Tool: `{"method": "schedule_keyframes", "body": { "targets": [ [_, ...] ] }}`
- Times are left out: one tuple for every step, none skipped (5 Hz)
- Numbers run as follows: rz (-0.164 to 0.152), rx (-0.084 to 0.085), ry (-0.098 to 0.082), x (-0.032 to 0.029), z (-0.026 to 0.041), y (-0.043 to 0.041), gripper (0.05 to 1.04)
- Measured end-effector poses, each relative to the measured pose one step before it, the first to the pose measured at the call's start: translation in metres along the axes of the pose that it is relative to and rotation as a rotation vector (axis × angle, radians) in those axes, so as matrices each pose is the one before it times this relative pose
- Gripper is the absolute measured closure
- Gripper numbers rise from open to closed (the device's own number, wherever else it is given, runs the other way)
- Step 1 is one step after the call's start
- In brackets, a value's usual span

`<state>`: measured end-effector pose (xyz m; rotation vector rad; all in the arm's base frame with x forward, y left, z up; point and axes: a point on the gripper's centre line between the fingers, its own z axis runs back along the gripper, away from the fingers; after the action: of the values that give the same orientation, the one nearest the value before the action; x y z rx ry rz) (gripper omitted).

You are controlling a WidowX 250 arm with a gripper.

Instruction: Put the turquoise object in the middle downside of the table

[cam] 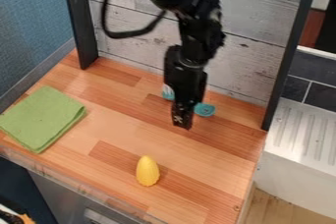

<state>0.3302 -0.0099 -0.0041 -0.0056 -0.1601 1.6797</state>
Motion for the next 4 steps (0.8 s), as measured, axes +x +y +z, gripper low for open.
{"method": "schedule_keyframes", "body": {
  "targets": [
    [-0.0508,-0.0185,-0.0034,-0.00744,-0.00802,-0.00528,0.083],
    [-0.0269,-0.0074,0.0044,-0.00380,-0.00617,-0.00631,0.083],
    [-0.0159,-0.0010,0.0149,-0.00427,-0.00625,-0.00497,0.083],
    [-0.0283,-0.0082,0.0269,-0.00501,-0.00325,-0.00448,0.083]
  ]
}}
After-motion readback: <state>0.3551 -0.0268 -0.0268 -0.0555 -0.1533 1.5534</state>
